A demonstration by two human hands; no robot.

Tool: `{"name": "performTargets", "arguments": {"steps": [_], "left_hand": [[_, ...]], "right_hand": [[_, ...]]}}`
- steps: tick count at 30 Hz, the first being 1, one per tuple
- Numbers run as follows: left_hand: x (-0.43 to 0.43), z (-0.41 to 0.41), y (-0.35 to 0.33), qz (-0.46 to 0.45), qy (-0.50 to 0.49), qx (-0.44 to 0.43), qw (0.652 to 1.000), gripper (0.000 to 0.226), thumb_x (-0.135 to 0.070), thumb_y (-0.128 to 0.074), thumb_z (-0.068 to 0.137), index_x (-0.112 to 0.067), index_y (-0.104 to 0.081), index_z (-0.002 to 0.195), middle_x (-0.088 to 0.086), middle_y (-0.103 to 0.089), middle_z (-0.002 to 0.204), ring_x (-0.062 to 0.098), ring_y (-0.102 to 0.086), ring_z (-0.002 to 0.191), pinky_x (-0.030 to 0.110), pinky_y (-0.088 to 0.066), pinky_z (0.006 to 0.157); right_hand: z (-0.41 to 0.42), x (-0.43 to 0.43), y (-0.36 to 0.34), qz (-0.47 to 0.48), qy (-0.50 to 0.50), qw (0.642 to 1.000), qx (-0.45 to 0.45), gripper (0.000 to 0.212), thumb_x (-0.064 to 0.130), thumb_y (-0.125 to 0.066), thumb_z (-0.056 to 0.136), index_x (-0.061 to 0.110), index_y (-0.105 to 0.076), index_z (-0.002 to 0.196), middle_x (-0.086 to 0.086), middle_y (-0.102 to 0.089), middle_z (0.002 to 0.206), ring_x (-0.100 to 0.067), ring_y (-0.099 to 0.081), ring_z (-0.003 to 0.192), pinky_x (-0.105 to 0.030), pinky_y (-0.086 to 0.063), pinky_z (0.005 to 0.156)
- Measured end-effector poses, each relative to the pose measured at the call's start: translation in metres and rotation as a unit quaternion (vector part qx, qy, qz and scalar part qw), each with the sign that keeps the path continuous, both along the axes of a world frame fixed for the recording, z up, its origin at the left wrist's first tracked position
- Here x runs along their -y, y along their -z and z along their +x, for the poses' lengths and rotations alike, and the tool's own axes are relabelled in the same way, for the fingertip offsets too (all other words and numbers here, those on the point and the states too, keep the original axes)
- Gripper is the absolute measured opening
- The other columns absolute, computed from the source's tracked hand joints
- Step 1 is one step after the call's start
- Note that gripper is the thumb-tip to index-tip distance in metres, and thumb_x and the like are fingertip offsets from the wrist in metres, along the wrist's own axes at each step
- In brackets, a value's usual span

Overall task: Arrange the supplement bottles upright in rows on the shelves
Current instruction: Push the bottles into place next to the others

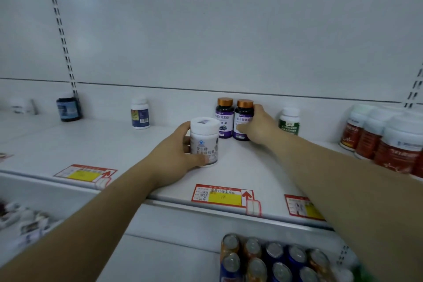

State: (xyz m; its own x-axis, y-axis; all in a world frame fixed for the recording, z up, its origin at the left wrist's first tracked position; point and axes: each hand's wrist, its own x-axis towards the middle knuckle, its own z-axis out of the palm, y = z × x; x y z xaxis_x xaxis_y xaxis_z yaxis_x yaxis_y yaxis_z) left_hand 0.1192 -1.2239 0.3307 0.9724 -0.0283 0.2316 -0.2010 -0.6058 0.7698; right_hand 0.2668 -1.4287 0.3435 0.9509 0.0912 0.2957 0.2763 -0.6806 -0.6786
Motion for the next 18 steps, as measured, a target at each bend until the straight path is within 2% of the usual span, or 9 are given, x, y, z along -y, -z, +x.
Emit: {"name": "performTargets", "arguments": {"steps": [3, 6, 10, 12, 14, 16, 18], "left_hand": [[0.0, 0.002, 0.0, 0.001, -0.001, 0.002, 1.0, 0.078, -0.031, -0.076, 0.075, -0.047, -0.028, 0.135, -0.029, -0.049, 0.094, -0.012, -0.054, 0.081, 0.005, -0.039, 0.06], [0.0, 0.004, 0.0, 0.0, 0.004, 0.001, 1.0, 0.08, -0.033, -0.076, 0.075, -0.044, -0.026, 0.138, -0.023, -0.049, 0.104, -0.008, -0.054, 0.082, 0.007, -0.038, 0.064], [0.0, 0.004, 0.0, -0.005, 0.019, 0.003, 1.0, 0.08, -0.031, -0.076, 0.076, -0.041, -0.026, 0.138, -0.017, -0.049, 0.108, -0.009, -0.051, 0.08, 0.008, -0.037, 0.063], [0.0, 0.004, -0.003, -0.021, 0.029, 0.008, 0.999, 0.078, -0.028, -0.076, 0.076, -0.039, -0.03, 0.137, -0.014, -0.051, 0.108, -0.007, -0.054, 0.081, 0.009, -0.039, 0.065], [0.0, 0.003, -0.005, -0.046, 0.036, 0.014, 0.998, 0.076, -0.025, -0.077, 0.075, -0.037, -0.033, 0.136, -0.011, -0.053, 0.111, 0.003, -0.058, 0.089, 0.016, -0.043, 0.074], [0.005, 0.004, -0.008, -0.061, 0.041, 0.021, 0.997, 0.076, -0.022, -0.077, 0.075, -0.035, -0.034, 0.136, -0.009, -0.052, 0.114, 0.012, -0.056, 0.098, 0.023, -0.044, 0.082], [0.017, 0.002, -0.015, -0.063, 0.052, 0.041, 0.996, 0.077, -0.02, -0.077, 0.075, -0.033, -0.034, 0.136, -0.01, -0.05, 0.113, 0.013, -0.054, 0.098, 0.024, -0.043, 0.08]], "right_hand": [[-0.003, -0.003, -0.003, -0.014, 0.005, 1.0, -0.005, 0.065, 0.027, -0.068, 0.083, 0.013, -0.032, 0.135, -0.008, -0.057, 0.122, -0.024, -0.055, 0.101, -0.032, -0.04, 0.079], [-0.009, -0.005, -0.007, -0.018, 0.012, 1.0, -0.02, 0.068, 0.026, -0.07, 0.082, 0.011, -0.03, 0.135, -0.008, -0.056, 0.121, -0.021, -0.053, 0.094, -0.031, -0.04, 0.077], [-0.027, 0.002, -0.014, -0.074, 0.047, 0.996, -0.027, 0.069, 0.033, -0.069, 0.083, 0.009, -0.029, 0.134, -0.011, -0.054, 0.122, -0.02, -0.048, 0.089, -0.032, -0.039, 0.071], [-0.04, 0.01, -0.019, -0.105, 0.056, 0.993, -0.019, 0.077, 0.038, -0.068, 0.083, 0.008, -0.028, 0.141, -0.013, -0.051, 0.129, -0.021, -0.048, 0.093, -0.03, -0.038, 0.071], [-0.056, 0.02, -0.023, -0.135, 0.064, 0.989, 0.003, 0.078, 0.043, -0.065, 0.083, 0.01, -0.028, 0.144, -0.012, -0.049, 0.136, -0.023, -0.051, 0.104, -0.028, -0.037, 0.073], [-0.075, 0.031, -0.025, -0.174, 0.067, 0.982, 0.023, 0.077, 0.049, -0.06, 0.085, 0.014, -0.029, 0.146, -0.01, -0.043, 0.142, -0.026, -0.047, 0.121, -0.027, -0.035, 0.082], [-0.095, 0.043, -0.026, -0.201, 0.074, 0.976, 0.038, 0.075, 0.052, -0.057, 0.086, 0.017, -0.03, 0.146, -0.009, -0.04, 0.145, -0.026, -0.043, 0.126, -0.029, -0.034, 0.09]]}}
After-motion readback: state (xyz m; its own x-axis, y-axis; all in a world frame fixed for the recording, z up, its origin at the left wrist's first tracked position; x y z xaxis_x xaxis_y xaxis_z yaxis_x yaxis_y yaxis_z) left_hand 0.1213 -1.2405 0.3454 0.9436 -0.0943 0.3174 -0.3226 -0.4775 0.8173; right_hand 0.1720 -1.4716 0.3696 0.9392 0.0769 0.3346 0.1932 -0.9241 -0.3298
